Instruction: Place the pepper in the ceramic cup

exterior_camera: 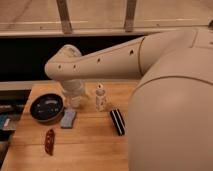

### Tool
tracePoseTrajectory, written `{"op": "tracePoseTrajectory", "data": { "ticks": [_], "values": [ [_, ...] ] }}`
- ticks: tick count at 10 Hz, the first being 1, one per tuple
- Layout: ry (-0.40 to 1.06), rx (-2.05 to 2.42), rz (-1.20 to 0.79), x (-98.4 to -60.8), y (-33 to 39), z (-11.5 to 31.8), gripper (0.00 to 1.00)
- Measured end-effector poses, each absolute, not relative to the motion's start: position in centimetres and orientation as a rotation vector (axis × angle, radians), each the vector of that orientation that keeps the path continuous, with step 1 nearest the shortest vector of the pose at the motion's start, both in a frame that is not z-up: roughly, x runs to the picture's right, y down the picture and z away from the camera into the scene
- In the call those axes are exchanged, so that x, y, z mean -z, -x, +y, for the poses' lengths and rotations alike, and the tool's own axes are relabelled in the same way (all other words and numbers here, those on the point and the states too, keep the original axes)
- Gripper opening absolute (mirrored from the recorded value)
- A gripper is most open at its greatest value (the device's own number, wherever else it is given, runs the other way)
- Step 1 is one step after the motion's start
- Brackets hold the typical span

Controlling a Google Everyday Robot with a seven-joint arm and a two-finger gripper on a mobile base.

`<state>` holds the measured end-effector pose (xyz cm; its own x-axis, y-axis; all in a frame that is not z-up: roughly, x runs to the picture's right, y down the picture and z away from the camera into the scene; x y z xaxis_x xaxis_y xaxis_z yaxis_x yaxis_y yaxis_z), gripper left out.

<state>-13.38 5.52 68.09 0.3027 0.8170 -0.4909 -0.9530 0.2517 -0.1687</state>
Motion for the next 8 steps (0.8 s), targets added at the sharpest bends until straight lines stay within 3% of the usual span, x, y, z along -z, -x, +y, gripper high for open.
{"op": "tracePoseTrajectory", "data": {
  "ticks": [3, 8],
  "values": [
    [0.529, -1.156, 0.288, -67.4, 16.5, 6.5, 0.67],
    [0.634, -0.972, 0.194, -63.7, 26.4, 12.2, 0.67]
  ]
}}
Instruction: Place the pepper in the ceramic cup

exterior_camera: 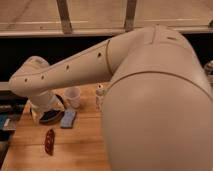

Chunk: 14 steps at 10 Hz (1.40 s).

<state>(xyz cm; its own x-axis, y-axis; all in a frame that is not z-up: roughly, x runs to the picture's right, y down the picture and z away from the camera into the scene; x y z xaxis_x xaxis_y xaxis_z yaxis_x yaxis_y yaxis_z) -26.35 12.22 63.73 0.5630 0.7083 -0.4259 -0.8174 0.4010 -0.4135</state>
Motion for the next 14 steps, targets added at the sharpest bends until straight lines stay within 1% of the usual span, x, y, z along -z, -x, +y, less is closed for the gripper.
{"op": "tracePoseTrajectory", "data": {
  "ticks": [2, 5, 11, 14],
  "values": [
    [0.661, -0.905, 0.164, -64.0, 29.2, 14.3, 0.67],
    [0.667, -0.845, 0.154, -66.3, 31.6, 17.2, 0.67],
    [0.669, -0.842, 0.169, -66.9, 31.8, 17.8, 0.67],
    [0.713, -0.848, 0.184, -68.9, 32.3, 20.2, 0.67]
  ]
}}
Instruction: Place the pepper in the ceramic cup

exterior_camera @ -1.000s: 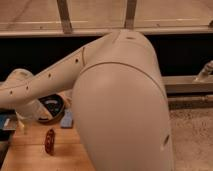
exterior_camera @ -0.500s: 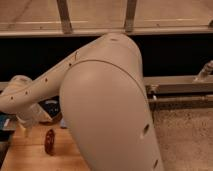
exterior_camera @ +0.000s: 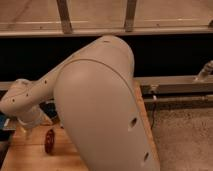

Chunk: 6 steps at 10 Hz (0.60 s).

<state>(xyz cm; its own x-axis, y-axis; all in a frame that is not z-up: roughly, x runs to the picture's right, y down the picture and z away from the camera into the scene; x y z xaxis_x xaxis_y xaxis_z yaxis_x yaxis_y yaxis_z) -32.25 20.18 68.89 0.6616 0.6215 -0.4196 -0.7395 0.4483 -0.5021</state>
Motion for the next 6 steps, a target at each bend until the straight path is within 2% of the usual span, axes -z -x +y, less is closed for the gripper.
{"op": "tracePoseTrajectory", "data": {
  "ticks": [6],
  "values": [
    [0.838, -0.818, 0.267, -72.4, 33.4, 25.6, 0.67]
  ]
}}
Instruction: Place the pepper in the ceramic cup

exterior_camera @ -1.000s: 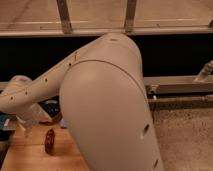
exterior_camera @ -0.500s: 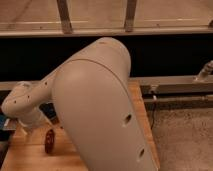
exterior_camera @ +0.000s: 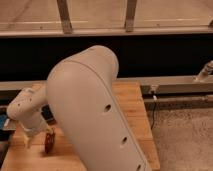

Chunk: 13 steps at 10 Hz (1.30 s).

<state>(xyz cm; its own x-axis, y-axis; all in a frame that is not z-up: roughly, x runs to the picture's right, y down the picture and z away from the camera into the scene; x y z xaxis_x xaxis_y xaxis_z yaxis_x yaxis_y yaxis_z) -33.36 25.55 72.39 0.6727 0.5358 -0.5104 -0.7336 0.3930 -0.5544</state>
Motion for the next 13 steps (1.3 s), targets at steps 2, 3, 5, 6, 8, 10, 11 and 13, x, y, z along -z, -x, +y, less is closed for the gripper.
{"op": "tracePoseTrajectory", "data": {
  "ticks": [2, 3, 5, 6, 8, 10, 11, 13],
  "values": [
    [0.861, -0.814, 0.299, -73.7, 33.3, 26.4, 0.67],
    [0.871, -0.812, 0.319, -74.4, 33.3, 26.7, 0.67],
    [0.877, -0.817, 0.355, -75.4, 32.8, 26.9, 0.67],
    [0.877, -0.823, 0.372, -75.8, 32.3, 26.9, 0.67],
    [0.886, -0.832, 0.404, -76.8, 31.5, 27.4, 0.60],
    [0.886, -0.827, 0.420, -77.1, 31.4, 27.7, 0.40],
    [0.879, -0.815, 0.423, -77.1, 31.4, 27.7, 0.31],
    [0.863, -0.802, 0.418, -76.6, 31.9, 27.7, 0.12]
  ]
}}
